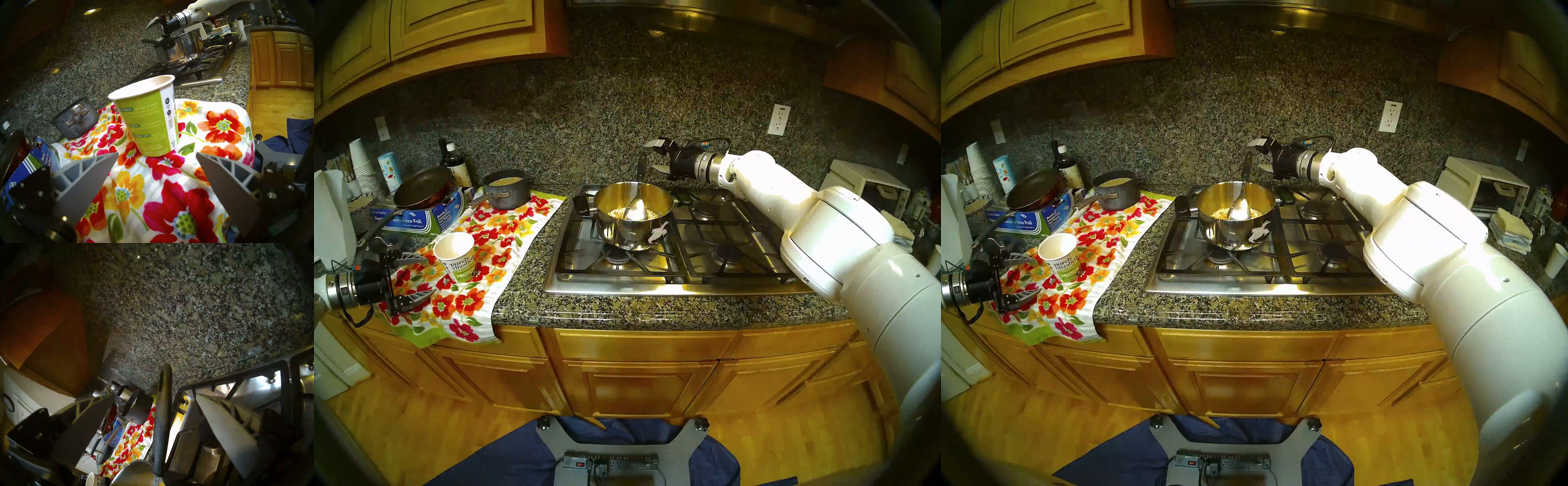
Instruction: Pour oats into pot and stir with a spoon
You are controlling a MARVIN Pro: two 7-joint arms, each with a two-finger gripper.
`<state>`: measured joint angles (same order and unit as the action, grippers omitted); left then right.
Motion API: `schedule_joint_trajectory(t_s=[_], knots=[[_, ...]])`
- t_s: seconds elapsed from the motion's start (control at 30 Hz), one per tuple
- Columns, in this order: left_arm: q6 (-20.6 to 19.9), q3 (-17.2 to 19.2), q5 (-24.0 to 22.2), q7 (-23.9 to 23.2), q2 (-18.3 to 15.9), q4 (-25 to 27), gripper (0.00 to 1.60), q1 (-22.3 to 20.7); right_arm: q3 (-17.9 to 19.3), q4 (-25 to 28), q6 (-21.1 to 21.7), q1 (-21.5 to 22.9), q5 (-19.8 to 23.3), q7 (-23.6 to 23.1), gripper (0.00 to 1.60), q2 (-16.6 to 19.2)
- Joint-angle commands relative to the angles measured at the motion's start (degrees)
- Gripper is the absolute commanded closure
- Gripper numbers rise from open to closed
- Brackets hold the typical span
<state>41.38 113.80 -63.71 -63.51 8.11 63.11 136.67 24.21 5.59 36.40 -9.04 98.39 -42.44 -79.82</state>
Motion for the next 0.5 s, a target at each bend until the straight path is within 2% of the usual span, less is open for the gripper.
schedule_joint_trajectory(t_s=[0.0,0.47], knots=[[0.2,1.2,-0.5,-1.0,-0.6,0.0,0.0,-0.8,1.2,0.7,-0.3,4.6,0.9,-0.9,0.0,1.9],[0.2,1.4,-0.7,-1.5,-0.6,-0.1,0.0,-0.9,3.6,1.2,-1.2,6.9,2.1,-2.7,0.0,4.7]])
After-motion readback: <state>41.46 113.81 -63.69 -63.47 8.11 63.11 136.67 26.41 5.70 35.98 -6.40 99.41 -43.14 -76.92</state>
